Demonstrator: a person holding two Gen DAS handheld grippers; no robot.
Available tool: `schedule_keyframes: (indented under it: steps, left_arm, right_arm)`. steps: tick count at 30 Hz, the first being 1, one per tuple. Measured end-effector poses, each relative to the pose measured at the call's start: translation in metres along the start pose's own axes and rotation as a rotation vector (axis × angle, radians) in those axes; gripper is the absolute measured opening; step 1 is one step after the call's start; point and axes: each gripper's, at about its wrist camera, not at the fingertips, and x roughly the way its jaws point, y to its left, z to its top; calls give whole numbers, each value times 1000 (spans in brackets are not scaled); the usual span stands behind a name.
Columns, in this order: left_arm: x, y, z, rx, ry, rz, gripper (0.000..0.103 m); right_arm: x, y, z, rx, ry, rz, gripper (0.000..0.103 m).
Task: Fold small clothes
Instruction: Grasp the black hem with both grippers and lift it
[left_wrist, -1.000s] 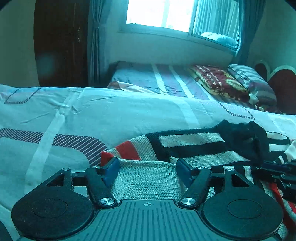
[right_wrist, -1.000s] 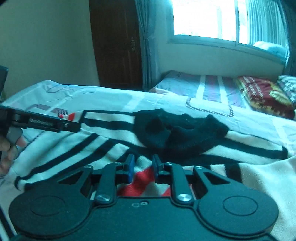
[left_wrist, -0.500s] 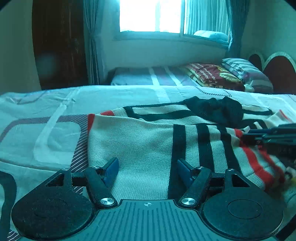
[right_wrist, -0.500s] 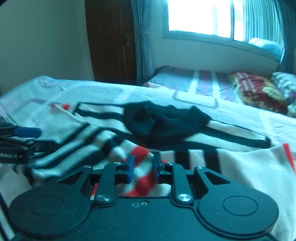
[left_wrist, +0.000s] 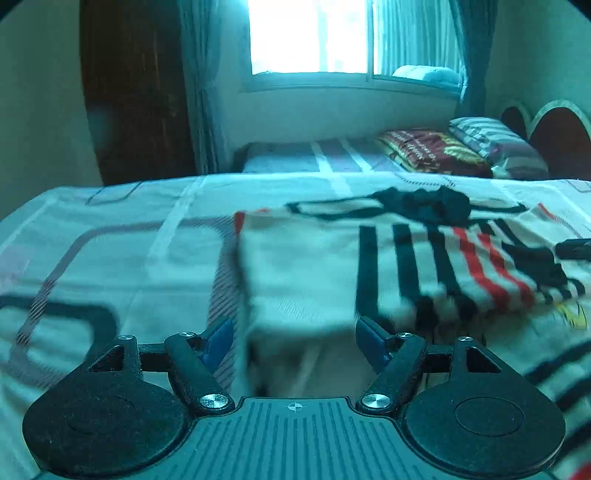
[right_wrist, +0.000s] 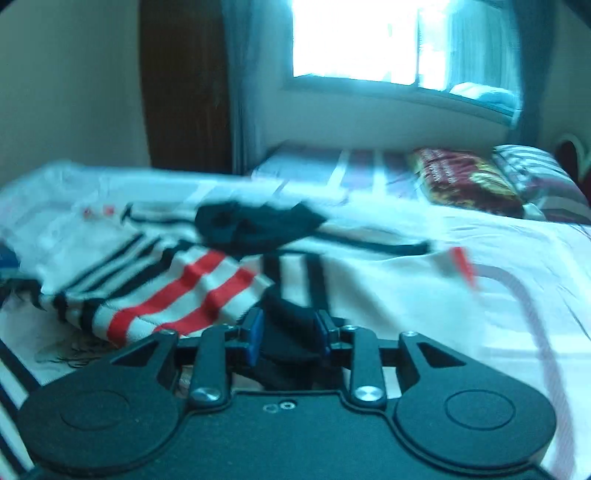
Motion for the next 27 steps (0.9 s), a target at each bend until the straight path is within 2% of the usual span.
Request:
schedule_keyframes:
  steps: [2, 5, 8, 11, 14, 17, 19, 23, 25, 27]
  left_arm:
    - [-22, 11, -22, -21, 31, -4, 73]
    - [-63, 31, -59, -126, 61, -64, 72]
    - [-99, 42, -93, -198, 101, -141, 63]
    - [-121, 49, -123, -286, 170, -244, 48]
    - [-135, 45, -146, -343, 218, -332, 47]
    - [-143, 45, -164, -463, 253, -446, 47]
    - [-143, 40, -171, -487, 270, -503, 47]
    - [-131, 49, -186, -651, 272, -612, 47]
    - [-125, 54, -192, -703, 272, -650, 47]
    - [-123, 51, -192, -690, 271, -649, 43]
  right_arm:
    - [-29, -13, -12, 39, -1, 2, 30]
    - [-77, -35, -41, 119, 17, 20, 30]
    - [-125, -49, -77, 180, 62, 18, 30]
    - [-160, -61, -119, 319, 158, 85, 30]
    - [-188, -63, -154, 430, 200, 108, 31]
    - [-205, -60, -179, 559, 206, 138, 30]
    - [-208, -59, -192, 644, 221, 188, 30]
    - [-205, -51, -202, 731, 213, 255, 30]
    - [-202, -57, -206, 782, 204, 276, 30]
    - [-200, -61, -209, 829, 212, 307, 31]
